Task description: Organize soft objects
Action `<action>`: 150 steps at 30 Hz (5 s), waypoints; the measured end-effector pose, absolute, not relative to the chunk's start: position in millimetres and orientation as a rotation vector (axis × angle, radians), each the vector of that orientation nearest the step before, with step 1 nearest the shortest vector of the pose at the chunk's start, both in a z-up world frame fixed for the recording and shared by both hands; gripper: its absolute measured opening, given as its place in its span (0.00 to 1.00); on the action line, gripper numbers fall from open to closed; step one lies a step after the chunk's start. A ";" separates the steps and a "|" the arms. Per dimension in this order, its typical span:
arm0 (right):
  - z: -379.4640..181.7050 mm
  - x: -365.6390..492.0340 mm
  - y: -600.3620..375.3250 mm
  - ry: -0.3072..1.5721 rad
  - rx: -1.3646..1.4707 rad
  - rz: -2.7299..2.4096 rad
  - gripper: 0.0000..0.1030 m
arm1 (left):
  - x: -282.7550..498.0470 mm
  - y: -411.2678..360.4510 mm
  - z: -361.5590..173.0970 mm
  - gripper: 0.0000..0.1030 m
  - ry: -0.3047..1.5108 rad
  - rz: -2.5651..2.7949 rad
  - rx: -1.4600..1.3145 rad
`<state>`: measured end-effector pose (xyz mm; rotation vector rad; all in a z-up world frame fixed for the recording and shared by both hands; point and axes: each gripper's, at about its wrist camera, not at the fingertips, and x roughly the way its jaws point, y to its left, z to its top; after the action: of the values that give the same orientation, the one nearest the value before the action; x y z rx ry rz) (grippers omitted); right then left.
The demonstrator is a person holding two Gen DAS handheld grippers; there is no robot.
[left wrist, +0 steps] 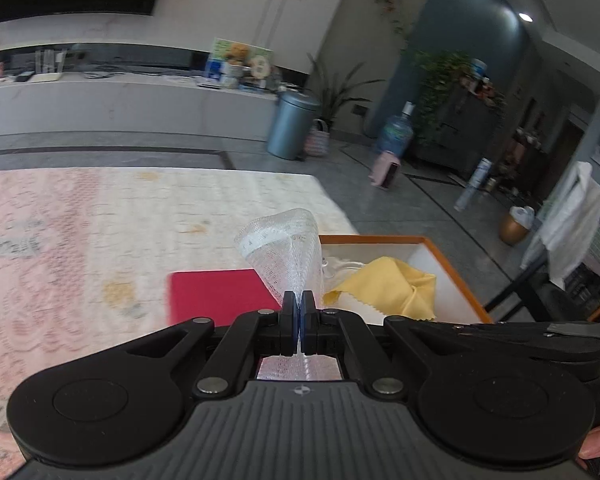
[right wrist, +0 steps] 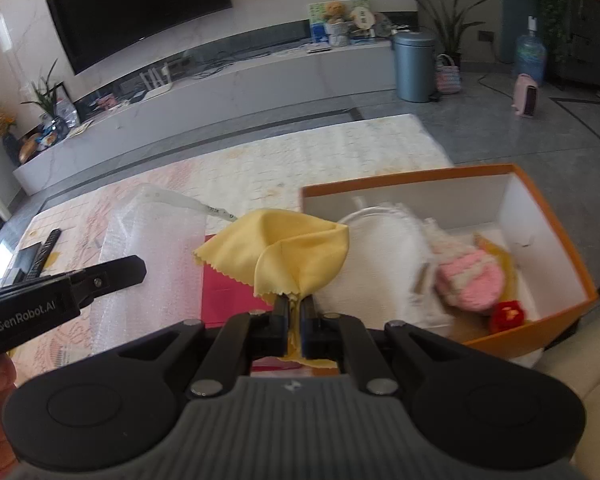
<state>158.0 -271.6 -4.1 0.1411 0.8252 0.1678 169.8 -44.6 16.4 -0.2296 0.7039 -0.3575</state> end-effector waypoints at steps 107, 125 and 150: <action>-2.1 45.2 -225.7 0.521 0.004 0.012 0.97 | 48.7 -25.6 7.2 0.98 0.430 0.004 0.048; -31.2 34.1 -220.7 0.563 0.039 0.022 0.97 | 39.1 -30.5 -11.6 0.98 0.524 0.029 0.020; -30.2 27.2 -218.9 0.550 0.025 0.045 0.97 | 31.1 -29.0 -6.6 0.98 0.523 0.052 0.043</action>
<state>27.2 -218.9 -30.2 0.0248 0.5497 0.0446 31.1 -29.0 -6.6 0.0428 0.5233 0.0521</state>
